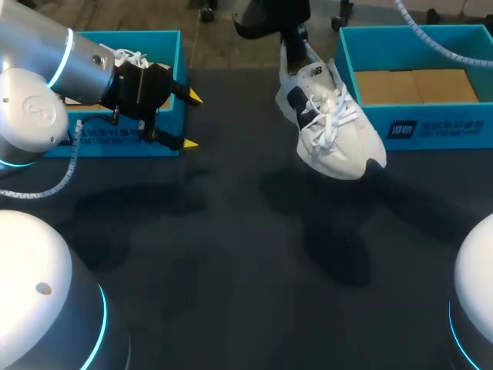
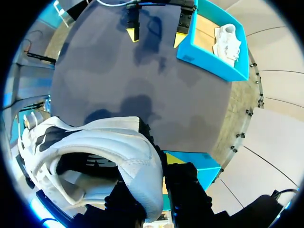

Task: Take the shoe out of the shoebox, open the shoe tongue, remove and reinsert the insole, then place the shoe into the shoebox

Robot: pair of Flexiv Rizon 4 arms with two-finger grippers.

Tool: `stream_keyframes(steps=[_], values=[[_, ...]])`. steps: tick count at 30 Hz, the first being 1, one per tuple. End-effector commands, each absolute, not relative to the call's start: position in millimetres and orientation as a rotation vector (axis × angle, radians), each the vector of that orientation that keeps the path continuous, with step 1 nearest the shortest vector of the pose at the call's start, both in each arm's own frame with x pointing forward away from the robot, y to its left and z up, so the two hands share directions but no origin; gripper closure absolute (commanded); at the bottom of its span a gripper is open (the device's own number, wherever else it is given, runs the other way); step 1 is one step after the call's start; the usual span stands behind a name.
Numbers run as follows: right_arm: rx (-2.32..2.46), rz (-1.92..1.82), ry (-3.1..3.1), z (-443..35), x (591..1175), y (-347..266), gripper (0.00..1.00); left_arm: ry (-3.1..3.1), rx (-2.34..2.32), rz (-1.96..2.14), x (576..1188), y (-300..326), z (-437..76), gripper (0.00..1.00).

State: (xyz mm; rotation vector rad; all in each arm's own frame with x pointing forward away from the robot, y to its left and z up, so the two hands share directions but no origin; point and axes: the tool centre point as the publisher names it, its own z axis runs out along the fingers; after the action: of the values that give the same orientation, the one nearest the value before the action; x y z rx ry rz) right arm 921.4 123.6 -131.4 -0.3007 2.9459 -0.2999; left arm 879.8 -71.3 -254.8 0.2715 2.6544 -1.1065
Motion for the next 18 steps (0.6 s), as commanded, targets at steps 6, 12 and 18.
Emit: stream_keyframes(steps=[6, 12, 18], values=[[-0.207, -0.247, 2.943, -133, 944, 88, 1.00, 2.654, 0.272, -1.104, 879, -71, -255, 0.00], [-0.184, -0.210, 2.928, -133, 977, 23, 1.00, 2.654, 0.272, -1.104, 879, -71, -255, 0.00], [-0.246, -0.226, 2.932, -136, 1002, -36, 1.00, 2.654, 0.272, -1.104, 879, -71, -255, 0.00]])
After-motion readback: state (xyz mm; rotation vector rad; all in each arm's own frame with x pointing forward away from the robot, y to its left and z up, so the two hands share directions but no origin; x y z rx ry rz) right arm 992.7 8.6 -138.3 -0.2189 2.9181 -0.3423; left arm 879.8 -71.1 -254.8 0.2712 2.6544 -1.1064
